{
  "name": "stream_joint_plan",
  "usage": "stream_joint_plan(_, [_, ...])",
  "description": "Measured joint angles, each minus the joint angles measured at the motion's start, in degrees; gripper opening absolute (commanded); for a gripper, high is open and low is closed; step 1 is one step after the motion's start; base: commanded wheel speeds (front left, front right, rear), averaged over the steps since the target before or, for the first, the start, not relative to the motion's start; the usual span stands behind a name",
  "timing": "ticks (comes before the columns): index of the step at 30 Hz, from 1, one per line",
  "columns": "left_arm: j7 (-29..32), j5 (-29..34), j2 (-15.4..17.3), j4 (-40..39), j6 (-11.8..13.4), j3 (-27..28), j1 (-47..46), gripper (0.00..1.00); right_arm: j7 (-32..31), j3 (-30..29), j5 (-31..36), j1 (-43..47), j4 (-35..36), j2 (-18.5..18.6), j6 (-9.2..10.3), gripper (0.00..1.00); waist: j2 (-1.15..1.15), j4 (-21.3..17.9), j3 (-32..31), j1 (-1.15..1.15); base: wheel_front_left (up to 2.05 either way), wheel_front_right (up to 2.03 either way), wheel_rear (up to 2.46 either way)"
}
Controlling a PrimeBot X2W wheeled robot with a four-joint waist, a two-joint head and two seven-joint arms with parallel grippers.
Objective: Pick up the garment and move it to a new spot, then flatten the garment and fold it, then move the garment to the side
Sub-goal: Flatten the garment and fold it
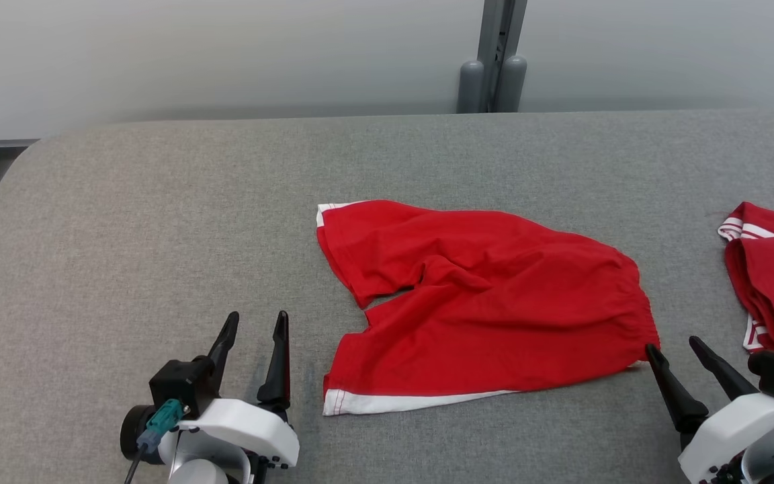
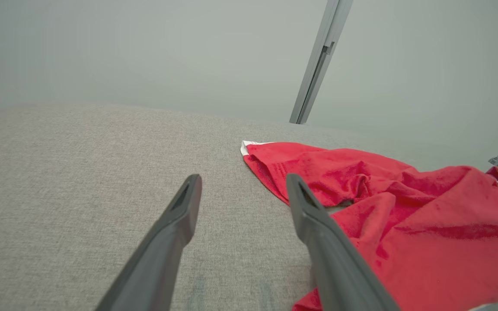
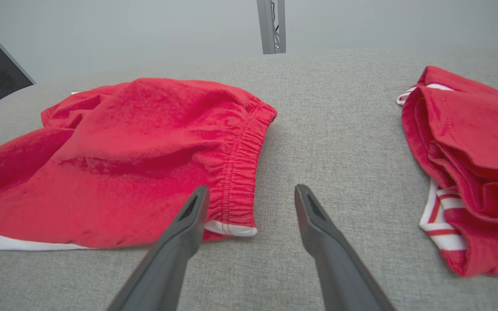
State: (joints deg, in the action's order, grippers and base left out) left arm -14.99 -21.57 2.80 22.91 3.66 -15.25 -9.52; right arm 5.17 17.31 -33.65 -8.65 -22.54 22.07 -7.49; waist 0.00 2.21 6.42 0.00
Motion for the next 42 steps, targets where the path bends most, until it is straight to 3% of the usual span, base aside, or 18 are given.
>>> stream_joint_plan(8, [0.0,0.1,0.0,0.1,-0.1,-0.3,1.0,1.00,-0.8,-2.5,2.0,3.6,1.6,-1.0,0.00,1.00,0.00,-0.3,-1.4,0.00,0.00,0.00,0.00])
stream_joint_plan(15, [0.0,0.3,0.0,-0.3,-0.1,-0.1,2.2,1.00,2.5,-8.2,6.0,4.3,3.6,-2.8,0.00,1.00,0.00,-0.5,-2.7,0.00,0.00,0.00,0.00])
stream_joint_plan(22, [0.0,0.6,0.0,-1.9,-0.1,0.0,3.7,1.00,7.4,-14.6,14.3,4.4,7.2,-7.3,0.00,1.00,0.00,-0.2,-4.6,0.00,0.00,0.00,0.00])
stream_joint_plan(31, [0.0,1.3,0.0,-4.3,0.1,0.7,7.0,1.00,9.1,-17.6,22.0,6.3,12.6,-14.7,0.00,1.00,0.00,0.9,-6.7,0.00,0.00,0.00,0.00])
stream_joint_plan(42, [0.0,0.9,0.0,-5.2,0.4,1.1,8.5,1.00,9.5,-18.1,24.1,8.1,12.9,-18.2,0.00,1.00,0.00,1.7,-7.8,0.00,0.00,0.00,0.00])
